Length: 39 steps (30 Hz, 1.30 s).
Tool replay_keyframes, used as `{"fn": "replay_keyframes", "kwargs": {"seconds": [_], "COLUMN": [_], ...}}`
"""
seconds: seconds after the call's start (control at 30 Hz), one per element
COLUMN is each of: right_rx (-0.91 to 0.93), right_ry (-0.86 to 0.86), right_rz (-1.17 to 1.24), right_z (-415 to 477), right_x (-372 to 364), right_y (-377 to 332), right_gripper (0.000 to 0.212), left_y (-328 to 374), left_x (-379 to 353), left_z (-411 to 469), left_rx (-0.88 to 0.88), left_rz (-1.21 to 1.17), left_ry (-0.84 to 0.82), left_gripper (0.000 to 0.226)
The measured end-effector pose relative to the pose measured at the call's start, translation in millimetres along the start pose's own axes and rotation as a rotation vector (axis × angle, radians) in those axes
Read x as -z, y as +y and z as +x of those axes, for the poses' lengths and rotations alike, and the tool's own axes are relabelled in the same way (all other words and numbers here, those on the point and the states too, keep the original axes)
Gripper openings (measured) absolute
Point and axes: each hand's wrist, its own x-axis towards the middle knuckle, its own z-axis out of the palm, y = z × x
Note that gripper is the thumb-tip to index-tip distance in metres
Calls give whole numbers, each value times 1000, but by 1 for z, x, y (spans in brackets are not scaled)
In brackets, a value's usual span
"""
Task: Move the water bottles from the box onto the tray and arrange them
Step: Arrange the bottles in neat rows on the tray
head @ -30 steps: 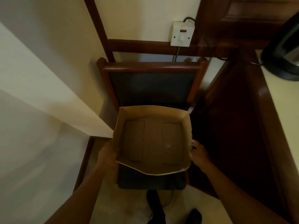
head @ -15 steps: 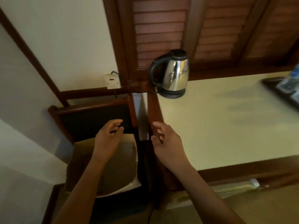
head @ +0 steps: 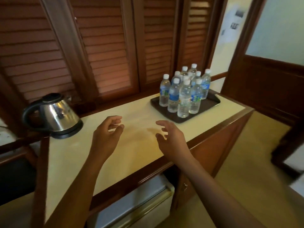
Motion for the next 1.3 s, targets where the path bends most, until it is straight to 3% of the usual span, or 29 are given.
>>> {"fn": "replay_keyframes", "kwargs": {"seconds": [0.33,0.47,0.7,0.83,0.93,1.13,1.3], "right_rx": [-90,-146,-212,-191,-140,63,62], "right_ry": [198,208,16,-103,-141,-418,-531], "right_rz": [-91,-74,-37,-9,33,14,-10], "right_z": [97,149,224,249,264,302,336], "right_x": [116,140,130,114,113,136,153], "right_y": [111,154,210,236,255,288,308], "right_gripper": [39,34,58,71,68,55,60], "left_y": [53,52,41,36,42,53,59], "left_x": [-169,-226,-300,-333,-350,-379,-401], "left_z": [106,141,146,137,134,137,136], "left_rx": [-30,16,92,144,204,312,362], "left_rz": [-115,-167,-158,-112,-103,20,128], "left_ry": [-133,-179,-191,-113,-20,203,348], "left_gripper": [29,43,66,76,72,59,67]}}
